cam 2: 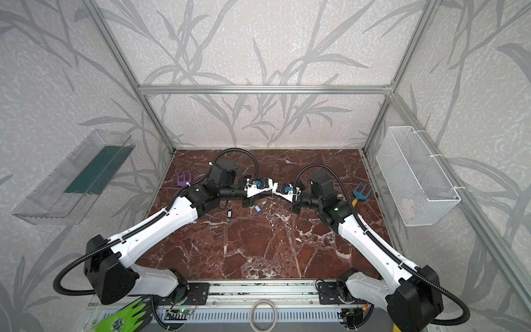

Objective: Put the keys on the keyring

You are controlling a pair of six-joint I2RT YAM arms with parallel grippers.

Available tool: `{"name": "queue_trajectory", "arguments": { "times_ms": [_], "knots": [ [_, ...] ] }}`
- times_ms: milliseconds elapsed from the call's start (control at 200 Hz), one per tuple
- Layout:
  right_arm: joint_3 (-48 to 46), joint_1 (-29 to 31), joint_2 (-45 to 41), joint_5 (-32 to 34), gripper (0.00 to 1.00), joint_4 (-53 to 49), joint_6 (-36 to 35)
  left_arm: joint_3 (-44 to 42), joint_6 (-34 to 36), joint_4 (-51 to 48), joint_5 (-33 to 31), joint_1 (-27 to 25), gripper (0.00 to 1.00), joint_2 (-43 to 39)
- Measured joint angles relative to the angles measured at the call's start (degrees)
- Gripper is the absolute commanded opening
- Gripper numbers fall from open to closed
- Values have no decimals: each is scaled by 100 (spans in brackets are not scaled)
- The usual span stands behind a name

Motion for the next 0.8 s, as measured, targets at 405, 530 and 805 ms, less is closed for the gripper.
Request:
{"name": "queue_trajectory", "arguments": {
  "times_ms": [405,530,805],
  "knots": [
    [-22,-7,-31,-15,0,92,15,66,-136,-4,234,2,15,87],
    [-68,-22,-31,-22,0,146,57,66,-197,-4,275,2,7,114],
    [-153,-35,-39,15,21,313,175,66,-181,-7,348,20,0,138]
  ]
}}
